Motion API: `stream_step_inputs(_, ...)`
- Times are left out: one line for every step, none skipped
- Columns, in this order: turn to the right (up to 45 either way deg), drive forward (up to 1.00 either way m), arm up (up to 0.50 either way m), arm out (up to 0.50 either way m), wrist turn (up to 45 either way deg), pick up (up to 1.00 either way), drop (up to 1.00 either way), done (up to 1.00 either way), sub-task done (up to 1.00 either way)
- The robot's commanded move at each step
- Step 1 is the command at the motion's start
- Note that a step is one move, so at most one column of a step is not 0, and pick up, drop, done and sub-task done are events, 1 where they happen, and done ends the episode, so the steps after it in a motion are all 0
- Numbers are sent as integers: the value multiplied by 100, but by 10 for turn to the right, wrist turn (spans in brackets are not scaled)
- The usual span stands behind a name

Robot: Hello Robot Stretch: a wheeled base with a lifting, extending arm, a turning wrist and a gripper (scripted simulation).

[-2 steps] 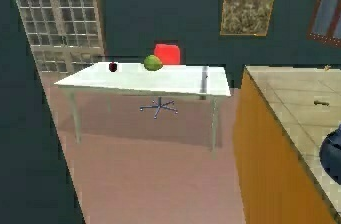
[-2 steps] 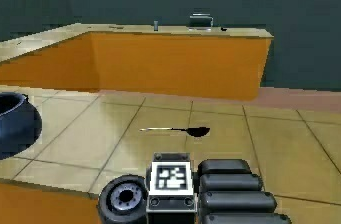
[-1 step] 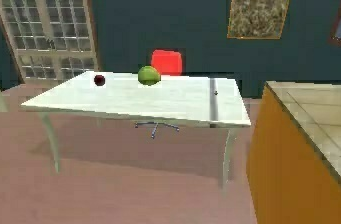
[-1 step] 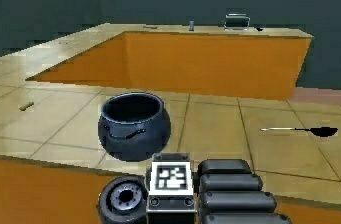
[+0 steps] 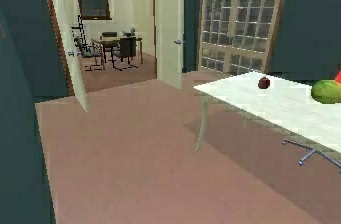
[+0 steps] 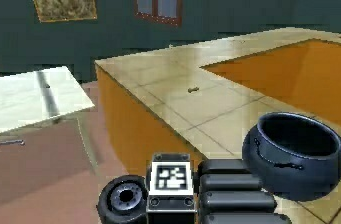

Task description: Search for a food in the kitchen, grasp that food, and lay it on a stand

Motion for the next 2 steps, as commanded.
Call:
stream_step_inputs(-90, 0, 0, 0, 0, 0, 0, 0, 0)
stream_step_inputs(0, 100, 0, 0, 0, 0, 0, 0, 0)
